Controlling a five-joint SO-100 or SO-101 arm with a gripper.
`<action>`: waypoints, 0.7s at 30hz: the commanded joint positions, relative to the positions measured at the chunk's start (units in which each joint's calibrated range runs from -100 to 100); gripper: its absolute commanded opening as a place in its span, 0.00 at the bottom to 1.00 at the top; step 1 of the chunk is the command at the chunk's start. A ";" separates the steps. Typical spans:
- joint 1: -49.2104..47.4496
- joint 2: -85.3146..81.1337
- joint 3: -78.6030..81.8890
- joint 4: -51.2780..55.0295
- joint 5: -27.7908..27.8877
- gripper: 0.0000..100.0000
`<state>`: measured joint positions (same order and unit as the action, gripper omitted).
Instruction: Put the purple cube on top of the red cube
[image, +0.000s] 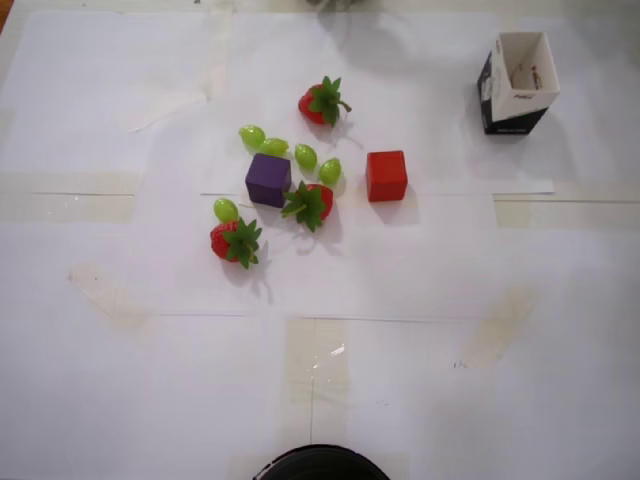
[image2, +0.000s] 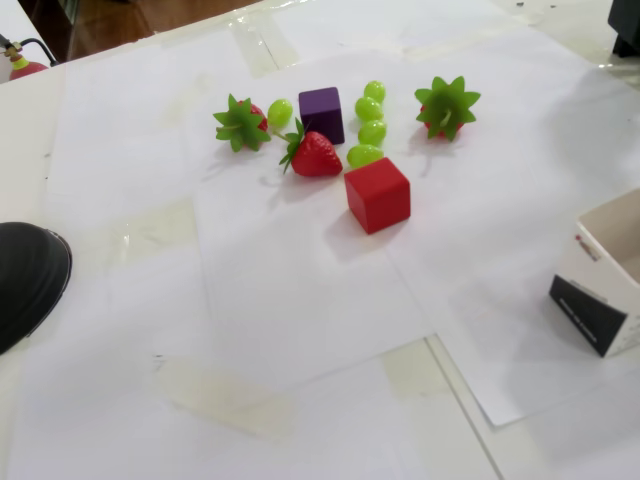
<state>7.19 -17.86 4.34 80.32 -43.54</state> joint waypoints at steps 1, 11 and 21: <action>-1.31 16.14 -20.62 4.57 0.44 0.00; -2.85 36.51 -30.07 6.29 -1.81 0.00; -1.97 40.64 -27.71 0.65 -1.12 0.01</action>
<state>4.19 23.67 -21.27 82.37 -44.42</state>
